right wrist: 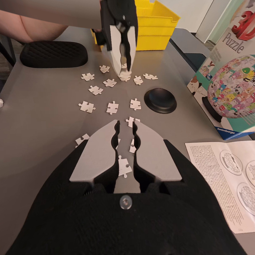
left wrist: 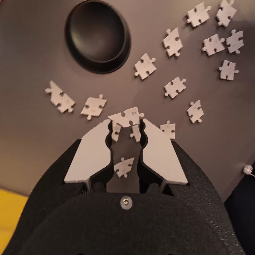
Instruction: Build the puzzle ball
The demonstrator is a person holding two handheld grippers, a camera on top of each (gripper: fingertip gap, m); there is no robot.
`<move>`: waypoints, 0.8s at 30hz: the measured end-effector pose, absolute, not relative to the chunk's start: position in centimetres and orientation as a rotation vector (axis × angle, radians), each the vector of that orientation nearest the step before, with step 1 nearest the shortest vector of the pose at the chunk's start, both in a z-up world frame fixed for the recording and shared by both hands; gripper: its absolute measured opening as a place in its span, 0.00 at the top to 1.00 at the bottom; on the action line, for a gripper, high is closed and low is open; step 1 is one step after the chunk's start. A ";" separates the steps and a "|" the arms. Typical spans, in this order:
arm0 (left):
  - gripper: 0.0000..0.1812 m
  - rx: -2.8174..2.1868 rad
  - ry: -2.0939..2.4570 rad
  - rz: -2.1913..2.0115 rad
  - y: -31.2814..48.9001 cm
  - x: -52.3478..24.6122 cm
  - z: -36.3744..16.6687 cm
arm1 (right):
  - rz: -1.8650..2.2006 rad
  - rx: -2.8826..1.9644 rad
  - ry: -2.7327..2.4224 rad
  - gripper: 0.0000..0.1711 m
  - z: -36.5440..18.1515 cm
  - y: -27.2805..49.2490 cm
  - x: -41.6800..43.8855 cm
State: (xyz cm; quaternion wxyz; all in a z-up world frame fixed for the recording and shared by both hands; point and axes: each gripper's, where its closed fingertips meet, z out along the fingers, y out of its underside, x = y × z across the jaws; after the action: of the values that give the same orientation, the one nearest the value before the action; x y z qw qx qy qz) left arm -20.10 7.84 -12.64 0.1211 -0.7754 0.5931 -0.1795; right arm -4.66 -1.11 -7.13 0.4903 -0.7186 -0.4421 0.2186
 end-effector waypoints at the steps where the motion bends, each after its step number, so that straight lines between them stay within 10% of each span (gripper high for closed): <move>1: 0.79 -2.216 1.771 -0.516 7.5 -19.4 -13.0 | 0.528 -1.745 -1.081 0.89 -7.2 -1.2 -4.8; 15: 0.77 -1.922 1.945 -0.293 7.4 -18.0 -15.1 | 0.523 -1.745 -1.104 0.89 -7.2 -1.4 -5.1; 24: 0.72 -1.859 1.439 -0.315 13.9 -25.9 0.8 | 0.534 -1.732 -1.083 0.89 -7.0 -1.3 -4.9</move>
State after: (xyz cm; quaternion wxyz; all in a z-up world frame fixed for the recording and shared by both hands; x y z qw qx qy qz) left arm -25.92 13.92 0.81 0.3753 -0.7264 0.5624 -0.1229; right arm -4.91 -1.31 -7.01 0.4925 -0.7139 -0.4464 0.2202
